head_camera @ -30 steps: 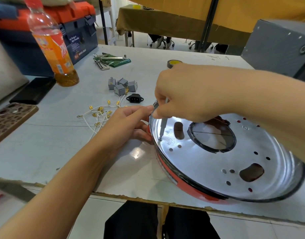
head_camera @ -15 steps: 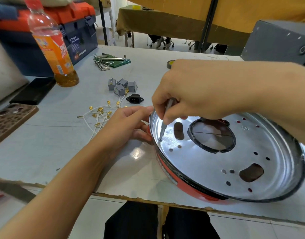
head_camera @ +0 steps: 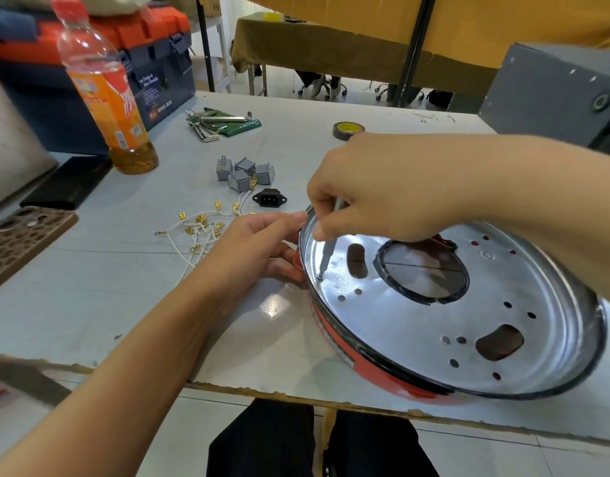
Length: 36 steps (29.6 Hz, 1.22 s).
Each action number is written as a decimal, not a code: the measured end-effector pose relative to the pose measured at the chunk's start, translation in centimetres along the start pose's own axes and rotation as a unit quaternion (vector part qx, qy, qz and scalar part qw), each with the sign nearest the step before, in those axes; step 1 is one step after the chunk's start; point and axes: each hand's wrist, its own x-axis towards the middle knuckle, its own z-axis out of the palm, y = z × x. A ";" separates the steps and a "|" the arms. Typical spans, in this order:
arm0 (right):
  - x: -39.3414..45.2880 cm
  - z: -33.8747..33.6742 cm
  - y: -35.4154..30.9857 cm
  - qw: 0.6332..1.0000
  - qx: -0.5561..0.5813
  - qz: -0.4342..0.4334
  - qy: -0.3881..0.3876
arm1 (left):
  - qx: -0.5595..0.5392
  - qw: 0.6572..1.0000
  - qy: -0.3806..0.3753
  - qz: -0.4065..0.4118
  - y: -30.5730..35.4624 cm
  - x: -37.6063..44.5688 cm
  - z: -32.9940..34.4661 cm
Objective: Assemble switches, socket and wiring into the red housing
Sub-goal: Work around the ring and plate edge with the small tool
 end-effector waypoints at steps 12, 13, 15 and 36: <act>0.0 0.0 0.3 0.997 -0.054 -0.032 -0.039 | 0.011 1.000 0.002 -0.001 0.0 0.0 0.0; 0.1 0.1 0.3 0.997 -0.055 -0.036 -0.041 | 0.010 1.000 0.003 -0.001 -0.1 0.1 0.0; 0.3 0.3 0.3 0.996 -0.055 -0.038 -0.051 | 0.010 1.000 0.003 -0.003 -0.2 0.1 -0.1; 0.2 0.3 0.1 0.995 -0.078 -0.012 -0.055 | 0.011 1.000 0.015 0.005 -0.2 0.2 0.0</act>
